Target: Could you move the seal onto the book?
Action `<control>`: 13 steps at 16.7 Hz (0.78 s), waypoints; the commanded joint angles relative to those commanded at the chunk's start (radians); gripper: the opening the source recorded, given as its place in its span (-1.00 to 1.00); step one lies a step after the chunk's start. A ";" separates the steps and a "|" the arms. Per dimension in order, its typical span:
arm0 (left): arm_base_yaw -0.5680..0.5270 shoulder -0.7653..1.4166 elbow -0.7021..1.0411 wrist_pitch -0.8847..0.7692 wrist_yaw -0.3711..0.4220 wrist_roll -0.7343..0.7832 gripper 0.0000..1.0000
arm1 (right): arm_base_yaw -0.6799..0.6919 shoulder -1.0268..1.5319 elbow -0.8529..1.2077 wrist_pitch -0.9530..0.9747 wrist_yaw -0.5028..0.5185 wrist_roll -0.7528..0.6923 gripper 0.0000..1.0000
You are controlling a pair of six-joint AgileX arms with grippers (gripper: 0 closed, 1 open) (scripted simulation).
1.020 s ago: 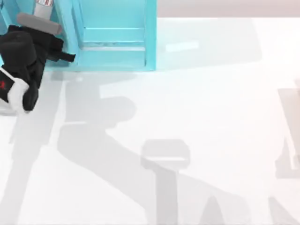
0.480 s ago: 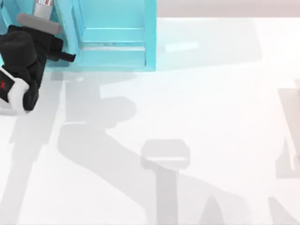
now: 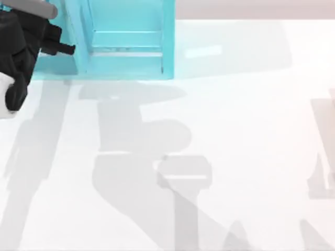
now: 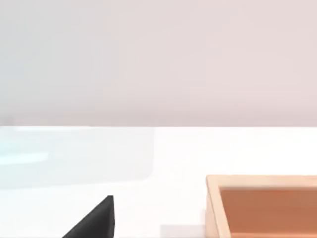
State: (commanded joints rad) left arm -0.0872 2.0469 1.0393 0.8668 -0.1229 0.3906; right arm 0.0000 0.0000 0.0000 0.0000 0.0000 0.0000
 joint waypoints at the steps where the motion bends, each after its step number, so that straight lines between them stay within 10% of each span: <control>1: -0.002 -0.074 -0.029 -0.044 -0.004 -0.002 -1.00 | 0.000 0.000 0.000 0.000 0.000 0.000 1.00; 13: -0.033 -0.903 -0.349 -0.538 -0.041 0.003 -1.00 | 0.000 0.000 0.000 0.000 0.000 0.000 1.00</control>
State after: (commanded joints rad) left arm -0.1206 1.1435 0.6901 0.3283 -0.1634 0.3938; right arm 0.0000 0.0000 0.0000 0.0000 0.0000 0.0000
